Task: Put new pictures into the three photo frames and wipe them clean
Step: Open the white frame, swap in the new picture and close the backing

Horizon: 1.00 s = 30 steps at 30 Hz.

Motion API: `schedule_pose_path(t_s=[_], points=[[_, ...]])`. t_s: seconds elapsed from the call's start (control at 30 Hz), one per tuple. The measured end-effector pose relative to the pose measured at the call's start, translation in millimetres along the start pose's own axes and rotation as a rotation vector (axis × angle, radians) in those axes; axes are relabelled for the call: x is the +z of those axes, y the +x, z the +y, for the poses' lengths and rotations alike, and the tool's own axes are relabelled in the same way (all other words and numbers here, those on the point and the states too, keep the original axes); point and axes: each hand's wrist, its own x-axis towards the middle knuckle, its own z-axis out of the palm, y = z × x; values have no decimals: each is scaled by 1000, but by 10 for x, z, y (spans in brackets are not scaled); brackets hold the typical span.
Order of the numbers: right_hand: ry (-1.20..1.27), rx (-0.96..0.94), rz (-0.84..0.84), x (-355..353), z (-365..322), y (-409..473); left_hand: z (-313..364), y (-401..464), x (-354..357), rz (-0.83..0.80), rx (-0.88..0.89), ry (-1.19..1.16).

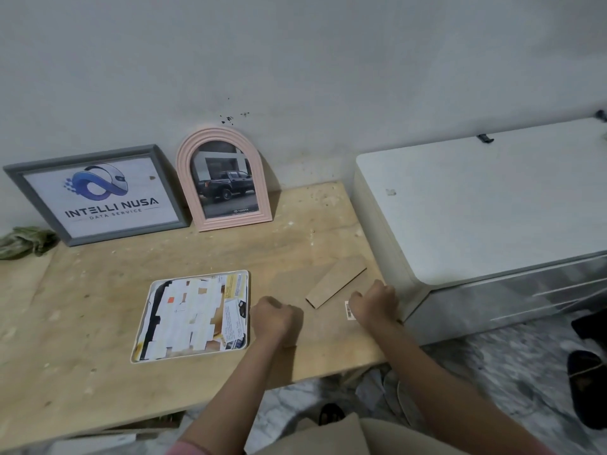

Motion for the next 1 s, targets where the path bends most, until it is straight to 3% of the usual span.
schedule_pose_path(t_s=[0.4, 1.0], points=[[264, 84, -27, 76, -167, -25, -17, 145, -326, 63, 82, -89], [304, -91, -165, 1206, -1422, -1088, -842, 899, -2059, 172, 109, 157]])
